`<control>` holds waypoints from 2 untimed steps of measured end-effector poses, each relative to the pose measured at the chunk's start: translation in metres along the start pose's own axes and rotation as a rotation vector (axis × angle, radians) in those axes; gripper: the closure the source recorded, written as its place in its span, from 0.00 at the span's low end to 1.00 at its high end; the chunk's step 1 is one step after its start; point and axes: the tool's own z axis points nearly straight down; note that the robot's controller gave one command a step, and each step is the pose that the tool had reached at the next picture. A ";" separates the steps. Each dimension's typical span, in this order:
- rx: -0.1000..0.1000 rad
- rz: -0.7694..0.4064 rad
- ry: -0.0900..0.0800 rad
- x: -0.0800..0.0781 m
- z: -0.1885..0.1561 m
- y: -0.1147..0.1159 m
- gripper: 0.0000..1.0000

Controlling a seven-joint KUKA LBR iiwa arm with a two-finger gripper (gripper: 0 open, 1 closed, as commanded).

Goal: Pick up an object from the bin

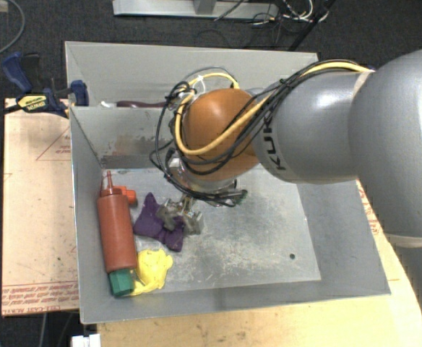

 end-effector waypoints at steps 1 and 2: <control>0.000 0.000 0.000 0.000 0.000 0.000 1.00; 0.001 -0.019 -0.002 0.000 0.008 -0.004 1.00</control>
Offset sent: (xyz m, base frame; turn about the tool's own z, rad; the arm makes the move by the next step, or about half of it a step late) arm 0.0062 -0.0053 -0.0152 -0.0365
